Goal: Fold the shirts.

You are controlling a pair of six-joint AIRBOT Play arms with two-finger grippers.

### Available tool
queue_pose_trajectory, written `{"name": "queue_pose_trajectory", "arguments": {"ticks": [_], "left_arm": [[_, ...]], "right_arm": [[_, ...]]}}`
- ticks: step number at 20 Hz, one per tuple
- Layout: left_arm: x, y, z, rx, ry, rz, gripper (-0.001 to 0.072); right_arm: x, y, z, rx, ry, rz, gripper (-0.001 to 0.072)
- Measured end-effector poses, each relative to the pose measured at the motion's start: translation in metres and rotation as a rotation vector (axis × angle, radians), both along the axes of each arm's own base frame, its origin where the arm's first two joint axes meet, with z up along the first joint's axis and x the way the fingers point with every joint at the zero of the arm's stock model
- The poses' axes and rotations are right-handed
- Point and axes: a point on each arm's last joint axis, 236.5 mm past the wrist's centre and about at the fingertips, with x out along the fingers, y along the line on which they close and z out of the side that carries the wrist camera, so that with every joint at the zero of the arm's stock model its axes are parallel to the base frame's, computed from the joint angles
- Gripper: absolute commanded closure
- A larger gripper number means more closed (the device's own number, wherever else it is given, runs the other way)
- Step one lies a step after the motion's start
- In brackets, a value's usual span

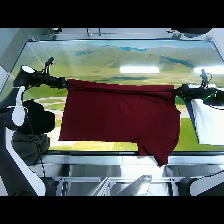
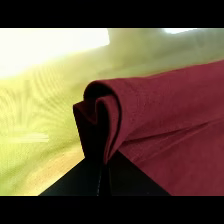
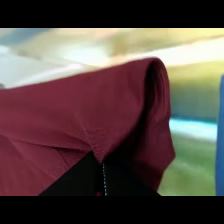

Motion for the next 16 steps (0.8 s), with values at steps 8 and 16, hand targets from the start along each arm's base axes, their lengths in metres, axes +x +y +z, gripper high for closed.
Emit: {"name": "queue_pose_trajectory", "arguments": {"ticks": [8,16], "left_arm": [[-0.012,-0.005,0.013,0.006,0.019,-0.046,0.0413],[-0.064,0.009,0.100,-0.054,0.111,-0.089,0.0709]], "right_arm": [[-0.006,-0.001,0.004,-0.031,0.017,0.021,0.0344],[-0.033,-0.006,0.096,0.045,-0.028,0.049,0.0694]]}}
